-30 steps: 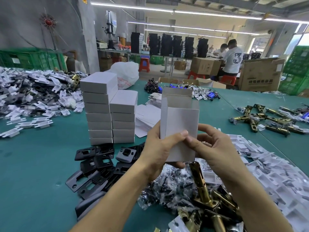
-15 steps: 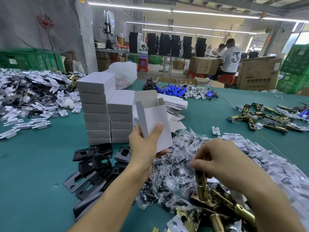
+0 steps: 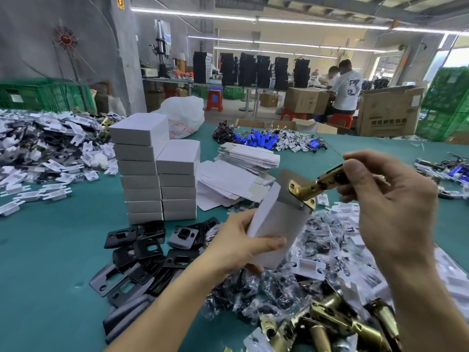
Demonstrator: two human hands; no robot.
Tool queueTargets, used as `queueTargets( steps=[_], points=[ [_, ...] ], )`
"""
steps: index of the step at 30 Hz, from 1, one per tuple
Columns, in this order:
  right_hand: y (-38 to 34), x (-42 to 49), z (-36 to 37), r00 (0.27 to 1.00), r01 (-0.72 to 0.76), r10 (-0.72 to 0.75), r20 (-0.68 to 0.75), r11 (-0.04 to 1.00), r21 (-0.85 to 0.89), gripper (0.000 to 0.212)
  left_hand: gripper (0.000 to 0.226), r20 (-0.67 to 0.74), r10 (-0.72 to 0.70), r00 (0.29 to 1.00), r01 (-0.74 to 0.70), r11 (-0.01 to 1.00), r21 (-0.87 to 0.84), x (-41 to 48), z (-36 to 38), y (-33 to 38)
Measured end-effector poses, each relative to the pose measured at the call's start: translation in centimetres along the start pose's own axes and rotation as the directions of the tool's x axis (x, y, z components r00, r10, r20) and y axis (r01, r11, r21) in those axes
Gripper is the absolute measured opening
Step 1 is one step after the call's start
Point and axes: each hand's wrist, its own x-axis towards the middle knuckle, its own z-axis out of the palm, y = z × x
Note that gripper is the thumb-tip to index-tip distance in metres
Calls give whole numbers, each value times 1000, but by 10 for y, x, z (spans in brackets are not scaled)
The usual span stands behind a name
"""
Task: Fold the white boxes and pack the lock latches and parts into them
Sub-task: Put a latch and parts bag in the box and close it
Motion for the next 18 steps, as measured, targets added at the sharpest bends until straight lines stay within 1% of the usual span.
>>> queueTargets(
  steps=[2, 5, 6, 8, 10, 12, 16, 18],
  points=[
    [2, 1, 0, 1000, -4, 4, 5, 1000, -10, 16, 40, 34, -3, 999, 3, 1000, 13, -2, 0, 1],
    [2, 2, 0, 1000, -2, 2, 10, 1000, -18, 17, 36, 25, -7, 1000, 6, 999, 31, -3, 1, 2],
    [1, 2, -1, 999, 3, -2, 32, 1000, -11, 17, 35, 16, -4, 1000, 3, 999, 33, -3, 1, 2],
    [-2, 1, -1, 993, 21, -19, 119, 1000, -12, 16, 32, 4, 7, 1000, -7, 999, 34, -3, 2, 2],
    [-4, -2, 3, 974, 51, -37, 225, 997, -57, 16, 30, 12, 19, 1000, -19, 999, 26, -3, 2, 2],
    [-4, -6, 9, 954, 69, -38, 299, 993, -93, 18, 31, 23, 35, 999, -35, 999, 12, -3, 4, 2],
    [-5, -10, 17, 948, 86, -39, 316, 987, -134, 20, 37, -16, 73, 997, -73, 997, 0, -2, 4, 1],
    [-4, -10, 17, 942, 109, -38, 332, 974, -197, 17, 34, -24, 90, 996, -90, 996, -16, -2, 5, 1]
  ],
)
